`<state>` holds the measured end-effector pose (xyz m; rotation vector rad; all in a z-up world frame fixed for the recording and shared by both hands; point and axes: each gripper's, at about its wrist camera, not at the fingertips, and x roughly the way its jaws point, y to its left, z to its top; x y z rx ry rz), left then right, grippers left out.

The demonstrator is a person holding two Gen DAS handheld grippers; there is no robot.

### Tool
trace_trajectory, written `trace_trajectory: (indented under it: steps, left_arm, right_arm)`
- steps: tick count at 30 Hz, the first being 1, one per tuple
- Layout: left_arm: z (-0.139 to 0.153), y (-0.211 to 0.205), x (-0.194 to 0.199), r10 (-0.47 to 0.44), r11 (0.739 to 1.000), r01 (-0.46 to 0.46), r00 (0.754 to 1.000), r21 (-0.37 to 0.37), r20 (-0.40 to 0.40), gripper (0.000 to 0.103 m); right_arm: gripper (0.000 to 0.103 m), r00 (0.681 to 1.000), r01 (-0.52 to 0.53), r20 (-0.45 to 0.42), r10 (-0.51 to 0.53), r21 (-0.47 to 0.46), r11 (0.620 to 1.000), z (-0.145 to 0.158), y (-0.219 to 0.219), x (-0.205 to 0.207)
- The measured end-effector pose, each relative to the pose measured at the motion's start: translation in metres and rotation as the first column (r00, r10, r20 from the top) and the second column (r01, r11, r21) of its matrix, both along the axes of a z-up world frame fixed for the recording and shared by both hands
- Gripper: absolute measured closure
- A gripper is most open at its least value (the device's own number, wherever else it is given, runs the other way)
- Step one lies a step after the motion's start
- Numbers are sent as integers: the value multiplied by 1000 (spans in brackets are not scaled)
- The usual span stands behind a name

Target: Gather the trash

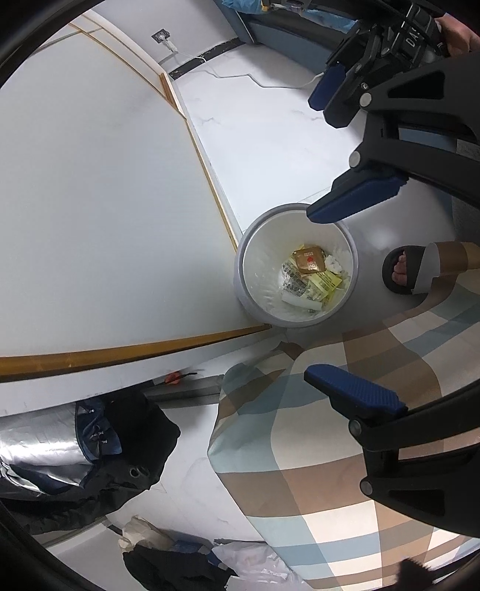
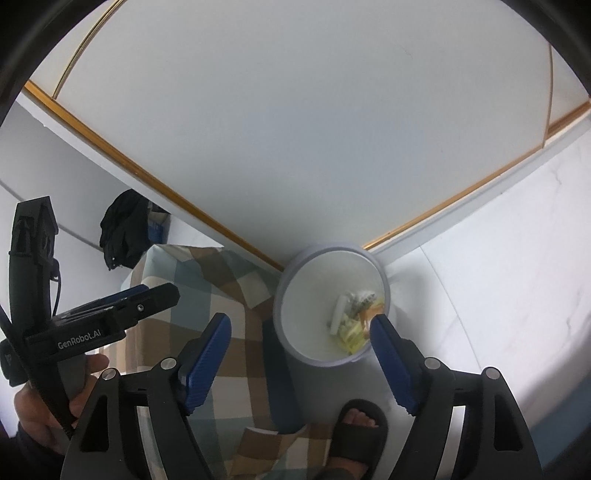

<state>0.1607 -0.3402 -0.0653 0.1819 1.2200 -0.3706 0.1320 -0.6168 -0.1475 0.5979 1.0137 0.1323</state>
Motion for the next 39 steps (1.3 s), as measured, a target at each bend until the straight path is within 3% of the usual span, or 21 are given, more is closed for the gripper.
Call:
trace_trajectory:
  steps: [39]
  left_arm:
    - [4, 2, 0, 10, 1000, -10, 1000, -14, -10, 27]
  right_arm:
    - [25, 1000, 10, -12, -10, 0, 1000, -4, -2, 2]
